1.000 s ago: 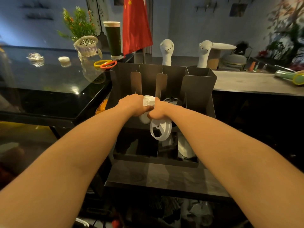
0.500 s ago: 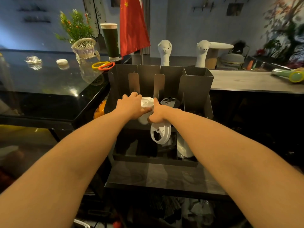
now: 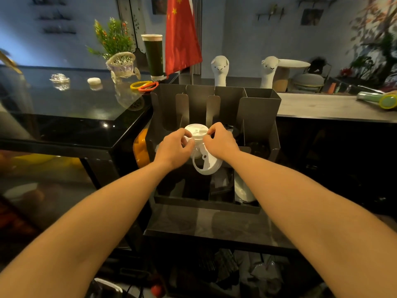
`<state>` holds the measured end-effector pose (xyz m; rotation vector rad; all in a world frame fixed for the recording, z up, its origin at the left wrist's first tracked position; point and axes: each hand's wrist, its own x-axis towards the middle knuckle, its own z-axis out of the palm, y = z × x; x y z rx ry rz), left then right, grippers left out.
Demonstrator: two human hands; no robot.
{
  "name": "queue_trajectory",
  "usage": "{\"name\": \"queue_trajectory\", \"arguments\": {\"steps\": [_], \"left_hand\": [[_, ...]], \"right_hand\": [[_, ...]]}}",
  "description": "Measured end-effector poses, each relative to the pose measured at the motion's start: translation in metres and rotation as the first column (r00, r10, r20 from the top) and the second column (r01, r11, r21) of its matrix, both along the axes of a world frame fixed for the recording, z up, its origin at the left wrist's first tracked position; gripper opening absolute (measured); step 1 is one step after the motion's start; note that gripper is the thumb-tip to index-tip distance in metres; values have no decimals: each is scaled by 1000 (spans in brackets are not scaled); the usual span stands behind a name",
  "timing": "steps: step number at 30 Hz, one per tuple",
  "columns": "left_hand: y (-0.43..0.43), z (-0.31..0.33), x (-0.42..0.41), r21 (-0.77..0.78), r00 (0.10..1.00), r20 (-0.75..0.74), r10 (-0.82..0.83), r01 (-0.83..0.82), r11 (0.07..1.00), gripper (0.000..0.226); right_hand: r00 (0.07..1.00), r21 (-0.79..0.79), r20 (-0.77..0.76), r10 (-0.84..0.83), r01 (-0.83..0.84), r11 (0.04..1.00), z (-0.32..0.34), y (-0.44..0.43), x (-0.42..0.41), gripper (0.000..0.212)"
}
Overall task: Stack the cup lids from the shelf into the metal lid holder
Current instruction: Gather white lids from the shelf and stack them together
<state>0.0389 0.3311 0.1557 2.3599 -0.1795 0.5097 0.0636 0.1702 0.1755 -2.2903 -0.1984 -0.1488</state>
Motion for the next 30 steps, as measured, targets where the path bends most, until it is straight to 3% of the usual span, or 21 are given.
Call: {"name": "queue_trajectory", "arguments": {"steps": [4,10,18,20,25,28,30], "left_hand": [[-9,-10,-15,-72,998,18,-66,67,995,20],[-7,-16,-26,80,987,19,-160,158,984,77],[-1,-6,-29,272,972,129,-195,155,950,77],[2,-5,-26,292,969,155,-190,139,946,76],[7,2,-13,333,969,195,-150,78,940,70],[8,8,3,306,979,196,-60,-3,952,68],[8,11,18,316,985,172,-19,-36,948,67]], "right_hand": [[994,187,34,-102,94,978,-4,4,-9,19],[962,491,-140,-235,273,827,-11,10,-13,18],[935,561,-303,-183,330,759,-13,12,-12,27],[947,520,-264,-181,298,801,-10,10,-10,22],[992,169,85,-92,77,983,0,-1,-6,14],[973,-64,229,-18,33,997,5,-9,-2,21],[972,-159,232,22,15,987,9,-13,3,25]]}}
